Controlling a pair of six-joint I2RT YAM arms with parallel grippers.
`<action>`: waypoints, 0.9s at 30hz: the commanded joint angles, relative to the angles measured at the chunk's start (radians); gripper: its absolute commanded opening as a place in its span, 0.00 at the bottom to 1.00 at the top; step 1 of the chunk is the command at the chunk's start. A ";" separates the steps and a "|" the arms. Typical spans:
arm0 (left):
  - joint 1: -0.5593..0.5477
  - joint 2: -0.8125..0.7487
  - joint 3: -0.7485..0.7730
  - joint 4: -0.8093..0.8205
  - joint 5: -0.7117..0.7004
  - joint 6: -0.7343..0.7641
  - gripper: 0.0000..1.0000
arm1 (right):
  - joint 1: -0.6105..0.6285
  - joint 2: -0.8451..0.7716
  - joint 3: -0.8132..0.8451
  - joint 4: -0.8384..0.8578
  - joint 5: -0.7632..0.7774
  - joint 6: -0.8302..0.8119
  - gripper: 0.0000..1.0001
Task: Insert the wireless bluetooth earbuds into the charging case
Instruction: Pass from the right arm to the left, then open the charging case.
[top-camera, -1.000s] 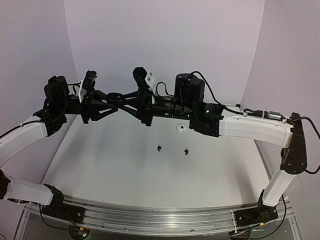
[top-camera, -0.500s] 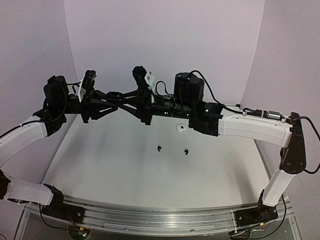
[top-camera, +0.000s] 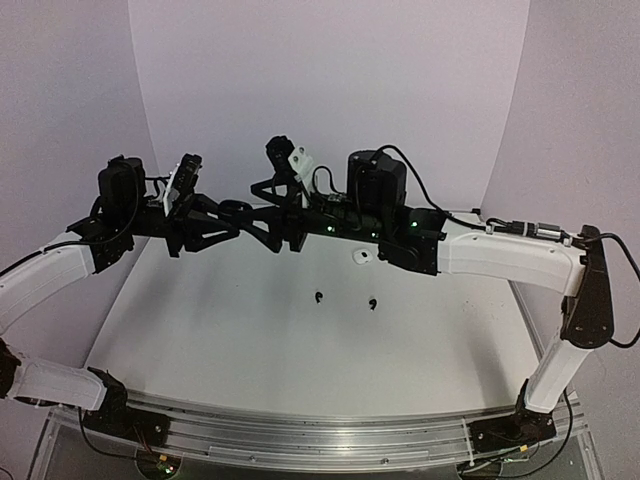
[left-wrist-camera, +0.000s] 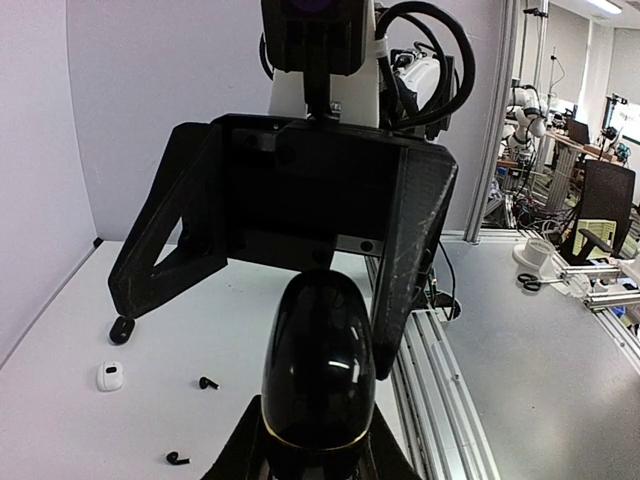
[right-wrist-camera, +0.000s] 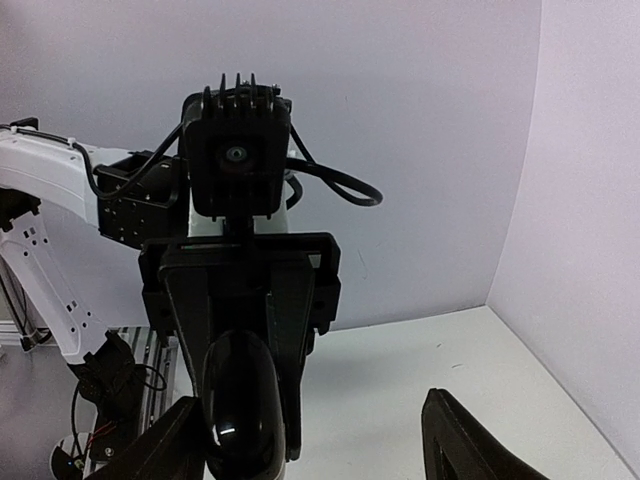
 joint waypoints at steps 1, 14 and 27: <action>-0.004 -0.007 0.062 -0.078 0.012 0.102 0.00 | 0.000 -0.022 0.038 -0.013 0.061 0.017 0.72; -0.012 -0.013 0.072 -0.315 -0.044 0.408 0.00 | -0.004 0.026 0.087 -0.056 0.018 0.078 0.60; -0.012 -0.034 0.059 -0.295 -0.010 0.380 0.00 | -0.010 0.044 0.081 -0.089 0.019 0.138 0.52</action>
